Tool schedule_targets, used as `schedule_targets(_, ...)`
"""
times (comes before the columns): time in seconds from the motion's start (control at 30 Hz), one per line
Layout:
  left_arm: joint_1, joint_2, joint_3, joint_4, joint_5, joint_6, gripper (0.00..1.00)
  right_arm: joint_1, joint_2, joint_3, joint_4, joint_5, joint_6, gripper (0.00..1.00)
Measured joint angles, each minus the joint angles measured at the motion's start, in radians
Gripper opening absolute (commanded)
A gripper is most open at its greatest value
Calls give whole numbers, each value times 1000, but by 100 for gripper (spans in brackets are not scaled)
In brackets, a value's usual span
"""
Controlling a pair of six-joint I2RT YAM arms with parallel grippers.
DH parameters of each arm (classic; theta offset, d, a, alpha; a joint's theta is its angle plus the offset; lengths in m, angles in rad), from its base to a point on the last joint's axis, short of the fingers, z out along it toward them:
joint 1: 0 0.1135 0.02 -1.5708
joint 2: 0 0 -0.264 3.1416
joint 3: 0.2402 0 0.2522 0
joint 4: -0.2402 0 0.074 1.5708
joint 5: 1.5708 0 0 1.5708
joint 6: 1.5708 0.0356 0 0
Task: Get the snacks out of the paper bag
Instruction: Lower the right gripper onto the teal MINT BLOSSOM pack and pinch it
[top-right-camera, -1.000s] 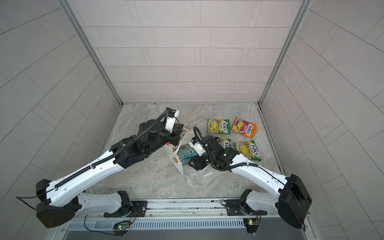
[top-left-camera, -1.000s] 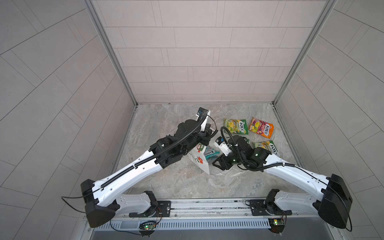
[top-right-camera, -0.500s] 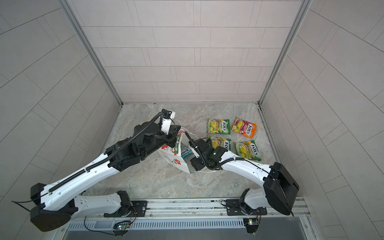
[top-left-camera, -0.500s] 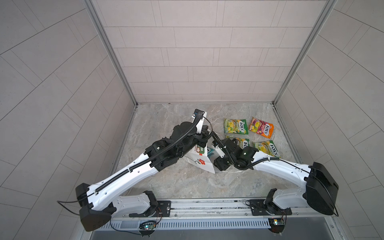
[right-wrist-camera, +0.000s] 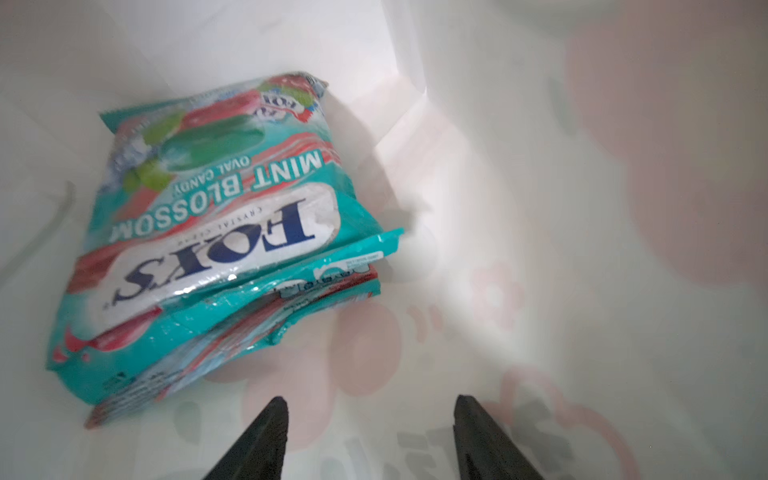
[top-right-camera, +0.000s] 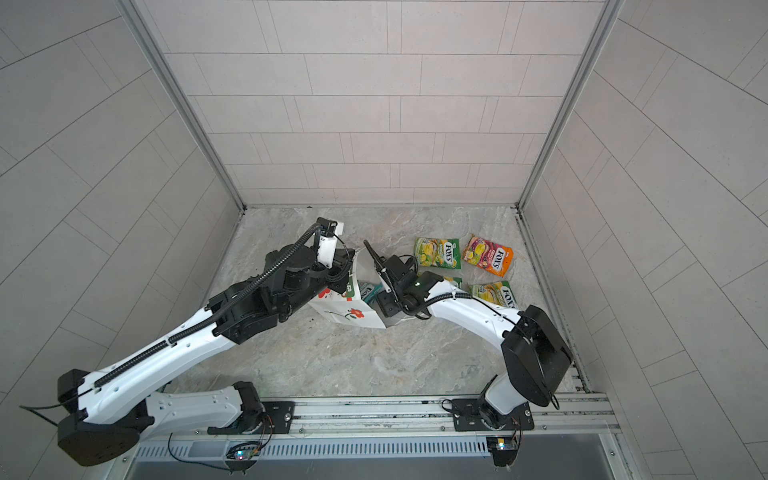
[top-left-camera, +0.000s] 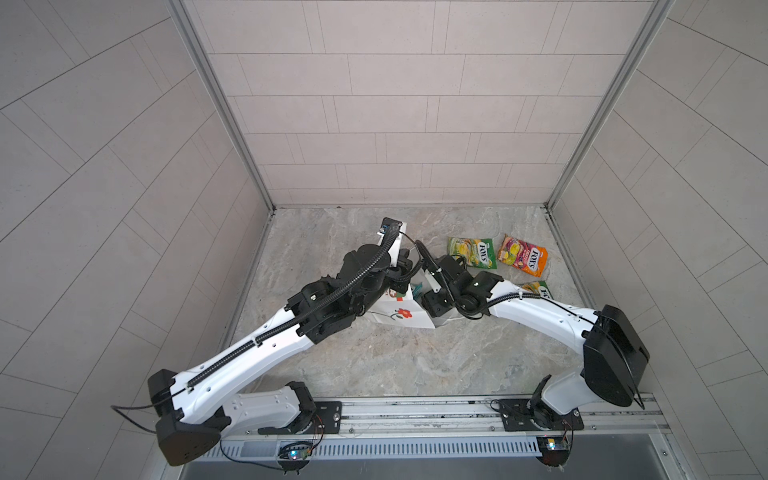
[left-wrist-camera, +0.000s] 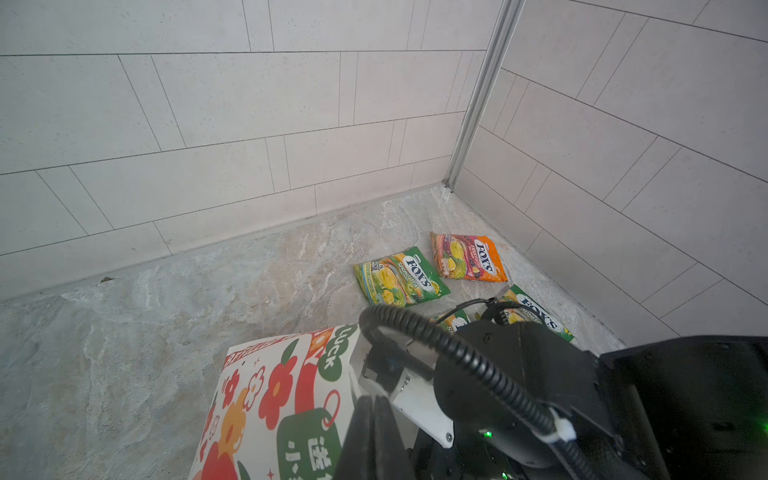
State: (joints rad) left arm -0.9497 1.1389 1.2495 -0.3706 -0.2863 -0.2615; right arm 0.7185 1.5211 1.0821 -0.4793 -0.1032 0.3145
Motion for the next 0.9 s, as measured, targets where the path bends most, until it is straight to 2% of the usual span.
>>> schedule_targets(0.17, 0, 17, 0, 0, -7, 0, 0, -24, 0, -40, 100, -147, 139, 60)
schedule_targets(0.33, 0, 29, 0, 0, -7, 0, 0, -26, 11, -89, 226, -238, 273, 60)
schedule_targets(0.73, 0, 47, 3, 1, 2, 1, 0, -26, 87, -108, 455, -259, 510, 63)
schedule_targets(0.8, 0, 49, 3, 1, 5, 3, 0, -26, 112, -108, 486, -267, 529, 58)
schedule_targets(0.83, 0, 50, 3, 1, 5, 4, 0, -26, 123, -108, 498, -272, 538, 52)
schedule_targets(0.9, 0, 50, 3, 1, 5, 6, 0, -25, 140, -108, 519, -287, 547, 33)
